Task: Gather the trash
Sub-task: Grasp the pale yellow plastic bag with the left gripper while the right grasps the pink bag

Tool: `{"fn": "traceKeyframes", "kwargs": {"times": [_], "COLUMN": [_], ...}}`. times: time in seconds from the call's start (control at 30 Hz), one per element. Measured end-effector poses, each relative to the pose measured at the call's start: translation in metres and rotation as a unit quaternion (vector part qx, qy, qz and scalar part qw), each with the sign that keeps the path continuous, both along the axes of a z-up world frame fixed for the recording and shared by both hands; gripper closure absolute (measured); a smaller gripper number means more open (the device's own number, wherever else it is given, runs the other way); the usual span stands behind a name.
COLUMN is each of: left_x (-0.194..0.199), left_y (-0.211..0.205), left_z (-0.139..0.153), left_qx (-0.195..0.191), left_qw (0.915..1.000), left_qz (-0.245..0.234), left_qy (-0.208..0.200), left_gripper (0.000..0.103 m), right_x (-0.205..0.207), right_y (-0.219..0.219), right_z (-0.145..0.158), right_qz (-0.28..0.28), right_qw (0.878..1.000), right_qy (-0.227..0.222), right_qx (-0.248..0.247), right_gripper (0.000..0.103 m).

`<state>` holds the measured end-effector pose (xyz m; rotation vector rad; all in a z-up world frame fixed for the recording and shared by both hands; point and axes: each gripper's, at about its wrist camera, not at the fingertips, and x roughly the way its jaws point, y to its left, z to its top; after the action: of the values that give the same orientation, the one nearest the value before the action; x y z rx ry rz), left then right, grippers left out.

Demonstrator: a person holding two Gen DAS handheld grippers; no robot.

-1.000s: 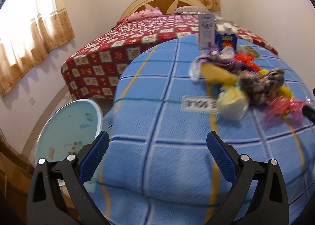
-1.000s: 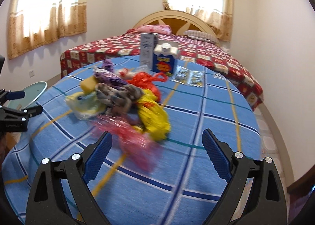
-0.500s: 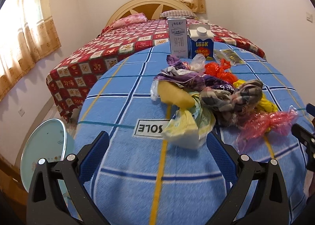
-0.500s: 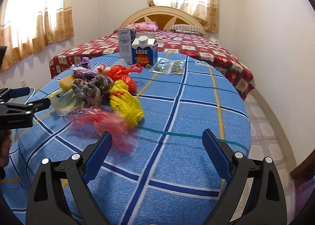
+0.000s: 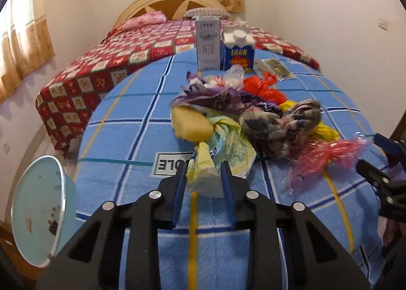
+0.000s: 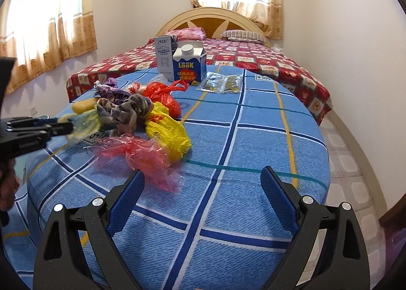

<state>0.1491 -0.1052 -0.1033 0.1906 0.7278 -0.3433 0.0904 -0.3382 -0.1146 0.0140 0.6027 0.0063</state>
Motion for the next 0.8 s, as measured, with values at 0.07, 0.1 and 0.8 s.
{"fn": "traceKeyframes", "kwargs": {"times": [0.07,0.1,0.8], "left_x": [-0.010,-0.015,-0.035], "left_y": [0.006,0.010,0.050], "left_z": [0.008,0.012,-0.011], "left_qx": [0.003,0.005,0.021], "left_qw": [0.9999,0.9997,0.9996], "left_qz": [-0.009,-0.012,0.006], "left_qy": [-0.011,-0.019,-0.016], "left_gripper": [0.076,0.076,0.041], "right_x": [0.000,0.000,0.016], "right_y": [-0.001,-0.001,0.022], "right_z": [0.000,0.001,-0.001], "right_qz": [-0.002,-0.003,0.050], "right_qw": [1.000,1.000,0.998], "right_qy": [-0.001,-0.002,0.019], "right_qx": [0.002,0.004,0.026], "right_gripper": [0.012,0.012,0.034]}}
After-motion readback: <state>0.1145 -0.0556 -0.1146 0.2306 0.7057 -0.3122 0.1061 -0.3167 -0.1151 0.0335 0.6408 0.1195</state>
